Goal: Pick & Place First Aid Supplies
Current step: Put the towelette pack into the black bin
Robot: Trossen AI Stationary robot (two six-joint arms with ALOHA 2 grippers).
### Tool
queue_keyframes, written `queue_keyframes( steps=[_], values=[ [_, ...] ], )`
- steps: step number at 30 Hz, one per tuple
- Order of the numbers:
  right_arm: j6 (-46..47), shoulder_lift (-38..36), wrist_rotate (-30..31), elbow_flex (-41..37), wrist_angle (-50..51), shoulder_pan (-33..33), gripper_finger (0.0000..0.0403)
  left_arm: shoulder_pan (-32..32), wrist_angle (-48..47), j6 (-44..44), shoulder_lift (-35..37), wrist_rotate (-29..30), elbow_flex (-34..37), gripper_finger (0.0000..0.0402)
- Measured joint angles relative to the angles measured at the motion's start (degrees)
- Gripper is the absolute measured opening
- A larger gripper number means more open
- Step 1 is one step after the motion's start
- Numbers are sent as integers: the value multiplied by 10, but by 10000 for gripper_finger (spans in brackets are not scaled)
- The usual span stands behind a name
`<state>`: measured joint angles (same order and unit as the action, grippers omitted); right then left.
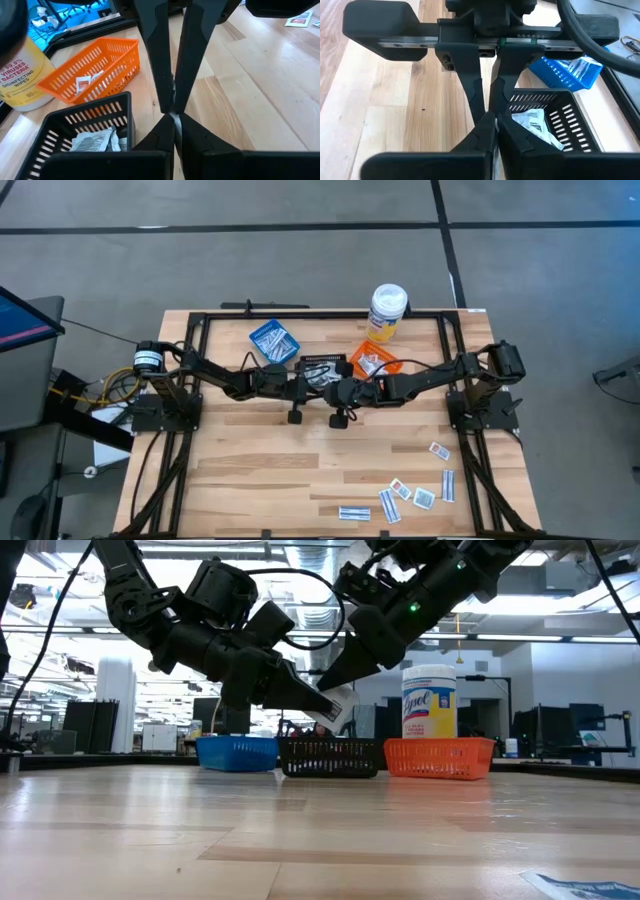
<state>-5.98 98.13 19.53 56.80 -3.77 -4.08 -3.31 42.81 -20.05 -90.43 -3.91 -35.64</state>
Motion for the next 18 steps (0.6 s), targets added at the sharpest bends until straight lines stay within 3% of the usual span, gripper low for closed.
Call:
queue_keyframes(
  steps=[6,10,18],
  values=[
    [0,-5,2,4,8,0,3,0,1,0,1,-1,0,12],
    [0,-11,24,6,14,-8,21,0,1,4,2,-1,-1,10],
    [18,-56,242,7,150,-38,85,-13,-7,44,1,18,0,10]
  ],
)
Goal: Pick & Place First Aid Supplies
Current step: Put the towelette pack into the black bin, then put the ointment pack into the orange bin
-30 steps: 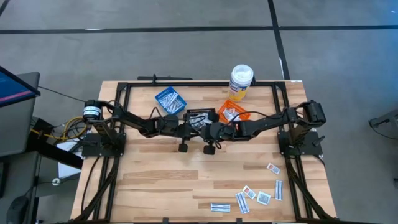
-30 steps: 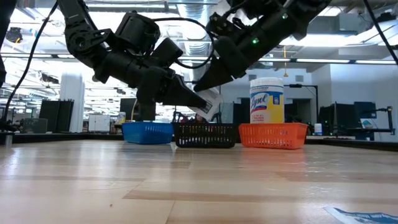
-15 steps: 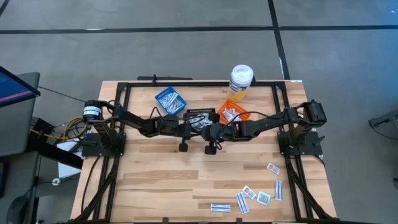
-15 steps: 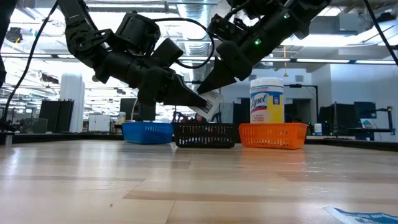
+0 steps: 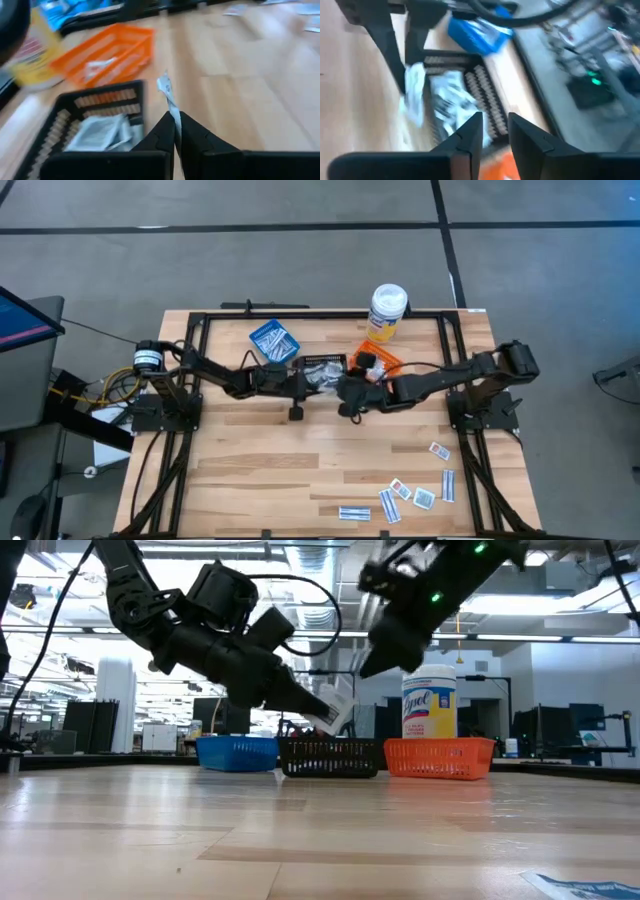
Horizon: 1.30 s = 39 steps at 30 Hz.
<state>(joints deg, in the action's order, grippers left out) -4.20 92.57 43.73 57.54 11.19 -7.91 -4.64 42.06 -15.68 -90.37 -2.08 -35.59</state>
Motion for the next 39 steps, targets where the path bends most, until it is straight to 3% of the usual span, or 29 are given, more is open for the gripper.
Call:
queue_keyframes(
  steps=[2,7,10,13,16,19,24,30,32,36,39],
  values=[
    [40,-25,26,0,57,-9,94,-9,0,24,0,21,0,11],
    [180,-111,16,0,211,-23,102,-57,-2,122,0,17,-10,11],
    [262,-165,16,-2,276,-33,98,-99,-8,186,0,-54,-22,11],
    [302,-210,15,-29,277,-48,93,-127,-20,202,0,-135,-29,18],
    [333,-237,6,-69,262,-66,91,-137,-52,172,0,-142,-30,29],
    [389,-250,-55,-105,238,-81,91,-140,-65,161,0,-133,-30,44],
    [446,-234,-167,-138,149,-106,92,-139,-59,159,0,-103,-30,85],
    [356,-177,-197,-139,79,-125,92,-137,-35,90,12,-53,-31,126],
    [330,-156,-204,-139,53,-123,92,-133,-36,85,30,-53,-32,131],
    [331,-120,-318,-113,48,-101,98,-122,-37,84,73,-53,-29,132],
    [325,-96,-351,-87,51,-100,111,-115,-47,84,104,-53,-28,128]
  ],
)
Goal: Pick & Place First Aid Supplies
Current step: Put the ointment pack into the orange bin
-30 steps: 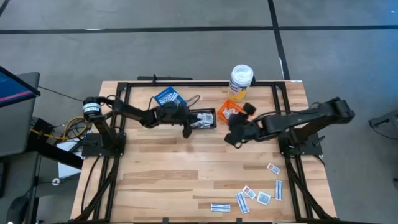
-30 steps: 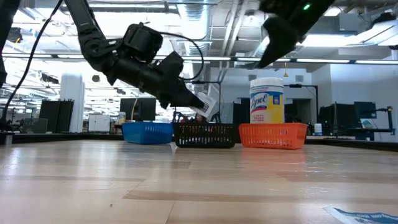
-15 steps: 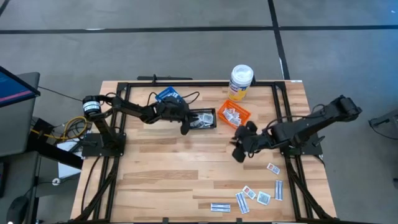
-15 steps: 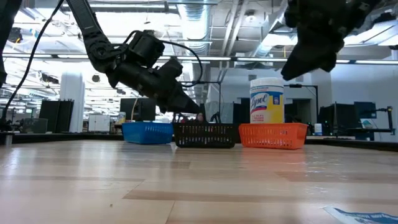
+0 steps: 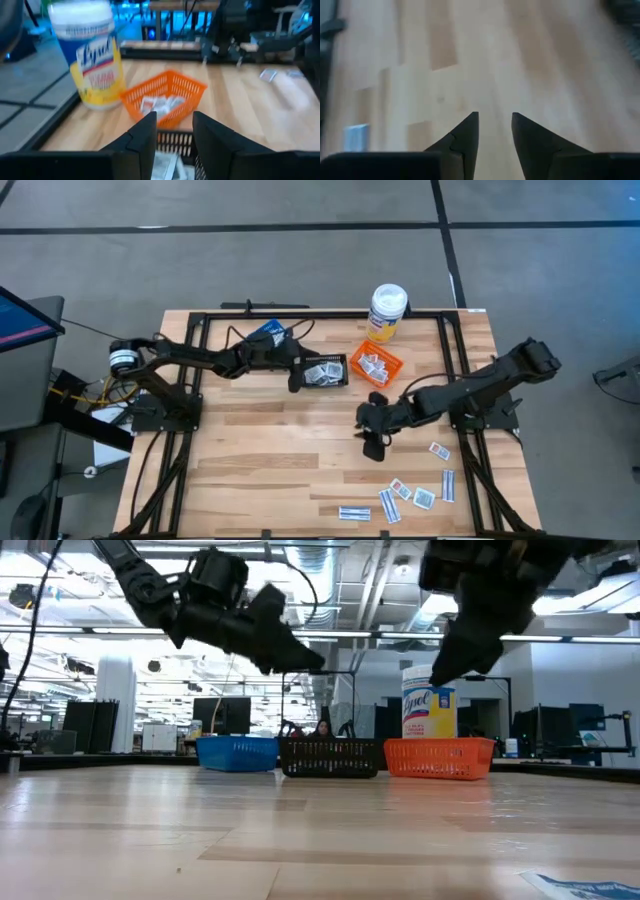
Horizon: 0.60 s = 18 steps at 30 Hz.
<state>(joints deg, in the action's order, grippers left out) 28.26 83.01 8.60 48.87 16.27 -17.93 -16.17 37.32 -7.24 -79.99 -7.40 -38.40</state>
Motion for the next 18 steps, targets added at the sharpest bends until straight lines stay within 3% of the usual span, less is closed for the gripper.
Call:
queue_keyframes(
  steps=[2,5,10,13,18],
  values=[
    [-1,15,-40,18,12,-1,123,2,-6,0,18,0,0,124],
    [30,28,-83,47,110,-5,144,1,-33,2,38,1,0,120],
    [170,34,-112,72,387,-5,176,1,-56,2,44,0,0,115],
    [268,34,-161,61,510,-12,182,1,-62,2,40,0,0,115],
    [319,11,-290,-15,502,-40,174,6,-77,12,33,0,1,115]
  ],
)
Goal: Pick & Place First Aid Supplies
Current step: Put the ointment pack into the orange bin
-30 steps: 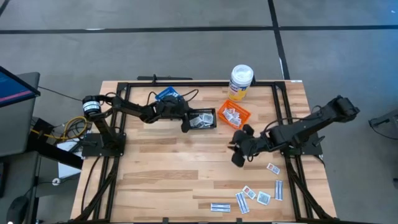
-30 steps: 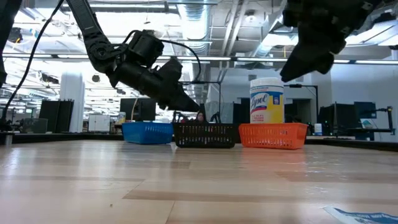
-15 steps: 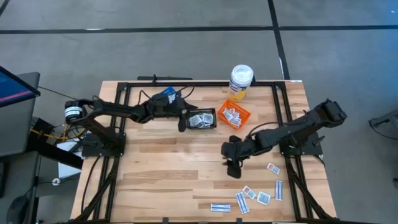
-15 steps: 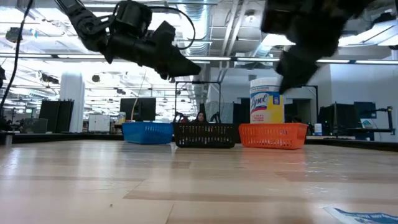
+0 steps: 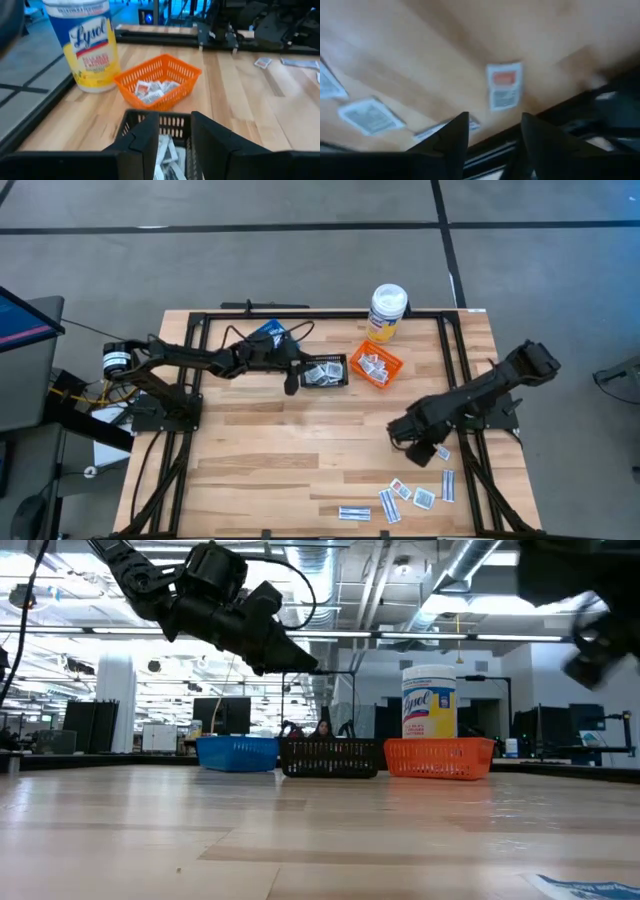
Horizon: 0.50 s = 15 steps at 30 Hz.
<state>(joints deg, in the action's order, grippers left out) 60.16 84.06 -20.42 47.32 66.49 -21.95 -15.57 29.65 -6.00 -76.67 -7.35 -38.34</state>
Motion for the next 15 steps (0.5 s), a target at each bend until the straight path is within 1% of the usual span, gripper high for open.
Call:
queue_keyframes(
  steps=[2,5,9,15],
  values=[
    [9,-13,-31,-35,-43,-10,168,2,-10,0,-1,0,0,115],
    [30,-31,-47,-77,-71,-18,158,2,-9,0,-1,0,0,115],
    [40,-48,-33,-109,-57,-16,148,2,-10,0,-1,0,0,115],
    [31,-50,-29,-158,-134,-16,143,2,-12,0,-1,0,0,115]
  ],
)
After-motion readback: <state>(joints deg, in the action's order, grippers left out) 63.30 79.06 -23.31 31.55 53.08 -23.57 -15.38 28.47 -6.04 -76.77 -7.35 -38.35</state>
